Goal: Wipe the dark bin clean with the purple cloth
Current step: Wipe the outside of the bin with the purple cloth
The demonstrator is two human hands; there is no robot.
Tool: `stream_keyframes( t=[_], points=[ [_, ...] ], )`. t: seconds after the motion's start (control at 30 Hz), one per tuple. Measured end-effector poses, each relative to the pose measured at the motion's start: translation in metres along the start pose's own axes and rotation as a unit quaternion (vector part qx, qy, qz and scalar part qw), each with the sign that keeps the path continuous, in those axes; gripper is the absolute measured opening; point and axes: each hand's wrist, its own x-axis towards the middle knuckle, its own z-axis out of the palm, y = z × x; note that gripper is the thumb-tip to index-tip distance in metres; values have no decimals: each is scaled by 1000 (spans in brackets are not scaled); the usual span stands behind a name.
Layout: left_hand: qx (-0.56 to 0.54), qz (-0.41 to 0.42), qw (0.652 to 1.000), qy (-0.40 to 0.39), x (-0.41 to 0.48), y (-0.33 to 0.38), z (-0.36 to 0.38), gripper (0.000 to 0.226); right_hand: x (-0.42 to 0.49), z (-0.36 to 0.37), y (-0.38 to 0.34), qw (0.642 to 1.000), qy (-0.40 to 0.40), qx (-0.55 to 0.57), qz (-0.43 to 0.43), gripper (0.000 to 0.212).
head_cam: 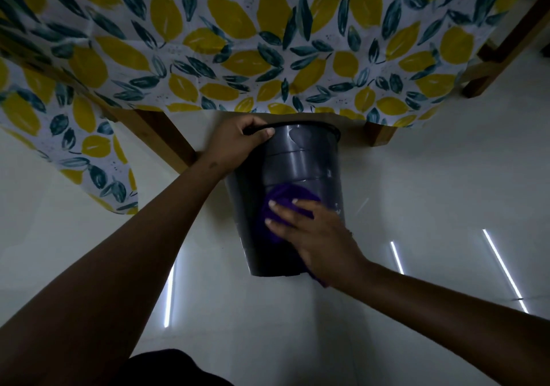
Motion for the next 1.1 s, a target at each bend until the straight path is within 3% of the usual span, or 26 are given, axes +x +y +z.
stream_keyframes(
  t=[0.1, 0.17, 0.3, 0.37, 0.5, 0.57, 0.67, 0.77, 0.9, 1.0, 1.1],
  points=[
    [-18, -4, 1000, -16, -2, 6, 1, 9, 18, -14, 12, 984, 93, 89, 122, 49],
    [-40, -4, 999, -2, -3, 10, 3, 16, 22, -17, 15, 976, 115, 102, 154, 48],
    [-70, -30, 996, 37, -3, 12, 5, 22, 14, -9, -3, 996, 73, -5, 55, 62],
    [-56, -33, 997, 36, -2, 11, 6, 22, 8, -8, -1, 998, 55, -8, 38, 68],
    [-54, -32, 997, 39, -3, 11, 4, 28, 5, -17, 16, 961, 124, 154, 194, 56],
    [-64, -35, 996, 49, -4, 8, 2, 31, 6, -16, 18, 953, 122, 172, 219, 56],
    [-51, -41, 996, 56, -2, 5, 1, 34, 8, -10, 9, 985, 62, 53, 150, 62],
    [-8, -38, 998, 56, 2, 4, 3, 31, 5, -5, -5, 997, -61, -37, 22, 77],
    [25, -10, 999, 27, 5, 10, 7, 26, 1, -3, -20, 989, -100, -49, -101, 53],
    [11, -10, 1000, 8, 4, 13, 5, 24, -2, 3, -10, 992, -86, -25, -85, 51],
    [-18, -23, 1000, 7, 2, 9, -1, 22, -4, 4, 4, 998, -35, 44, 31, 59]
  ],
)
